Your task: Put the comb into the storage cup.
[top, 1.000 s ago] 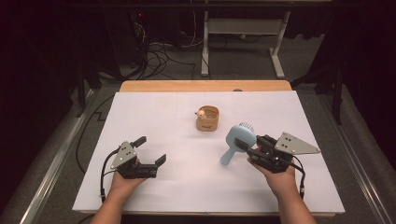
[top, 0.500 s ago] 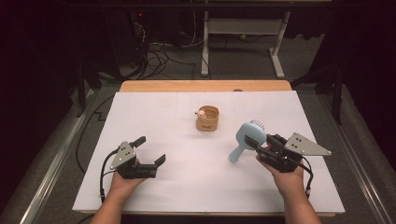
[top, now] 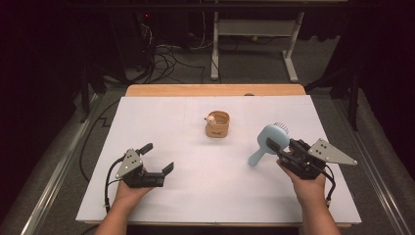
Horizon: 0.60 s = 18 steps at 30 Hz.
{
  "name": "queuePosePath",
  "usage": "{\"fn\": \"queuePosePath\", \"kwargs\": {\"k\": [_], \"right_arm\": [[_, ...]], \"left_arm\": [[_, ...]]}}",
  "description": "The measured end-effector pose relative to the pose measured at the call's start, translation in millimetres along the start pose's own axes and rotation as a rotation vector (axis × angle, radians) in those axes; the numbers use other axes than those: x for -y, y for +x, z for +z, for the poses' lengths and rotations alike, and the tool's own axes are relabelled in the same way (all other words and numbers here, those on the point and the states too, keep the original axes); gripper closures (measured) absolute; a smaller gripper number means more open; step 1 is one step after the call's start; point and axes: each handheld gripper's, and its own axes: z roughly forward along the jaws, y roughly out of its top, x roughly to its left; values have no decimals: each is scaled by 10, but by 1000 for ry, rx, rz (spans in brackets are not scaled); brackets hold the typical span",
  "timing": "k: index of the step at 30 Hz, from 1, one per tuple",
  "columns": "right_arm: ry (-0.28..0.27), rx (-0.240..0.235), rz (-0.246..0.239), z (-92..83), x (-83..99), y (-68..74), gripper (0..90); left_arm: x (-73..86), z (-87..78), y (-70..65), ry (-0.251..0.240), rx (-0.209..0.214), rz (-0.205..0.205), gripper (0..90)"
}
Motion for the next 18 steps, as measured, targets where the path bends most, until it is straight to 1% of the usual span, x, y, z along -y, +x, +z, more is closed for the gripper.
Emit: {"fn": "queuePosePath", "kwargs": {"k": [6, 8, 10, 11, 13, 15, 18], "right_arm": [[-16, 47, 22, -27, -2, -11, 640], [-17, 67, 20, -27, -1, -6, 640], [-22, 77, 32, -19, 1, -3, 640], [-23, 80, 38, -10, -1, 1, 640], [-29, 85, 31, 13, -6, 12, 641], [-35, 73, 29, 35, -8, 24, 640], [-33, 73, 20, 79, -12, 46, 640]], "left_arm": [[-3, -6, 7, -12, 6, -10, 2], [0, 1, 8, -10, 8, -8, 2], [2, 3, 9, -8, 10, -2, 2], [3, 2, 10, -5, 8, 3, 2], [3, -3, 15, -2, 11, 3, 2], [4, -6, 16, -2, 9, 3, 2], [5, -3, 13, 6, 12, 8, 2]]}}
